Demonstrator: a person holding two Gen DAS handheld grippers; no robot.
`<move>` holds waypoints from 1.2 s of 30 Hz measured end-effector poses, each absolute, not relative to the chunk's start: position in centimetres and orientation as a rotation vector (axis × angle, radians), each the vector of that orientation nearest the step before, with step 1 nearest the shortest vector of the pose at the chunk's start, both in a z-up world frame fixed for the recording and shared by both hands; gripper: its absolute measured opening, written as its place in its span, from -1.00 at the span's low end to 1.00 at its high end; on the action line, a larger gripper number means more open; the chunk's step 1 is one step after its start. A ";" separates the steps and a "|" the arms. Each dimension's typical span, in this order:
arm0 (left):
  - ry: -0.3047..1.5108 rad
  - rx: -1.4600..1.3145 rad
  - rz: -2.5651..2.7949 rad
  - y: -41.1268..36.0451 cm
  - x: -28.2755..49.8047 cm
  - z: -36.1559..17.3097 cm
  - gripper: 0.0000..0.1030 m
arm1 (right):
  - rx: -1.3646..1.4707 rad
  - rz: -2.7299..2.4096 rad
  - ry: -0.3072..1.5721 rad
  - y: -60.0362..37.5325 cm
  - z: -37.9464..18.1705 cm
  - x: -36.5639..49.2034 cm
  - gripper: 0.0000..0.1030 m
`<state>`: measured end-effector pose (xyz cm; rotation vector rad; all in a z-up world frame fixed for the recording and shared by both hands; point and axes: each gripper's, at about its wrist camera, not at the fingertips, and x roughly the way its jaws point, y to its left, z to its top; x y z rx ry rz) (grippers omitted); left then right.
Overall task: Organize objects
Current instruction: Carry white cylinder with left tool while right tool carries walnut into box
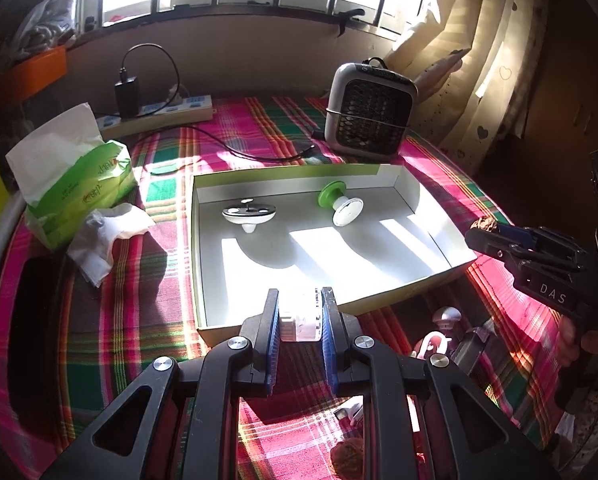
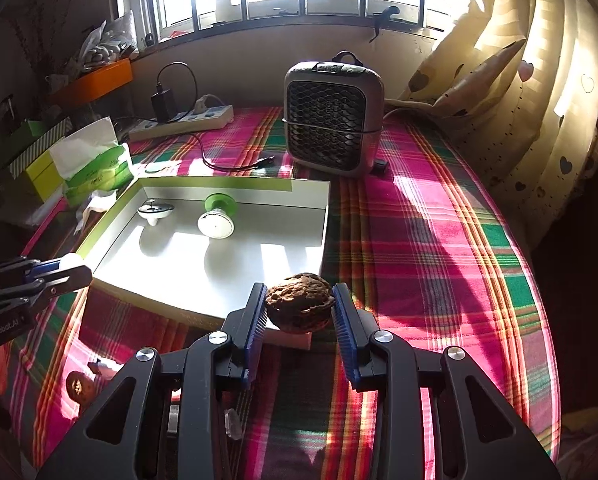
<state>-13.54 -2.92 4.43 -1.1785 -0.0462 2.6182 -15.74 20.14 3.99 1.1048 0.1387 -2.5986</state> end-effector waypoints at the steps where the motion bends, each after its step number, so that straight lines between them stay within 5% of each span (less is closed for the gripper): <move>1: -0.042 -1.177 2.619 -2.8 -13.7 4.5 -0.68 | 1.105 -2.597 0.140 20.0 4.0 -15.9 -0.33; 36: 0.015 -1.236 2.602 -0.3 -21.6 2.4 -0.68 | 1.135 -2.516 0.188 16.6 2.1 -24.3 -0.33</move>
